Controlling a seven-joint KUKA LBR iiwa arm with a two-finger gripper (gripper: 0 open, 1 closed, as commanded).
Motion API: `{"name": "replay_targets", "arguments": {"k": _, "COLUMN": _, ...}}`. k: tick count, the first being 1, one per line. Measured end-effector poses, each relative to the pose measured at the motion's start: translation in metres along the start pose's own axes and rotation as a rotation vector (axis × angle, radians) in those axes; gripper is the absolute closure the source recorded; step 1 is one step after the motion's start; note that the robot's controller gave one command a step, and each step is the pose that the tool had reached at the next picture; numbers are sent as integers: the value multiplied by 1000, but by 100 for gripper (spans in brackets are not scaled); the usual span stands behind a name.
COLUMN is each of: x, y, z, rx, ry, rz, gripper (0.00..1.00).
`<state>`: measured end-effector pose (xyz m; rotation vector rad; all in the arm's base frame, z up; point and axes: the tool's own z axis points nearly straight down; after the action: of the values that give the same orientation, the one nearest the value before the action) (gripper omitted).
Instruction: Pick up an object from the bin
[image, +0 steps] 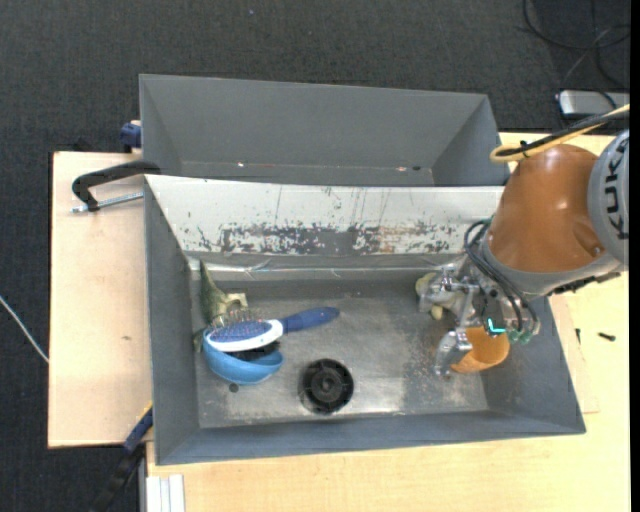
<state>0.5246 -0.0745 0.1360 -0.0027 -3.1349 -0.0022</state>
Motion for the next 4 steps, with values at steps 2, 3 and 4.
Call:
{"name": "replay_targets", "arguments": {"k": 2, "x": 29, "y": -54, "z": 62, "rx": -4, "ry": -8, "rz": 148, "gripper": 100}}
{"name": "replay_targets", "arguments": {"k": 3, "x": 29, "y": -56, "z": 62, "rx": 0, "ry": -7, "rz": 150, "gripper": 0}}
{"name": "replay_targets", "arguments": {"k": 4, "x": 14, "y": -64, "z": -9, "rx": 4, "ry": -18, "rz": -95, "gripper": 0}}
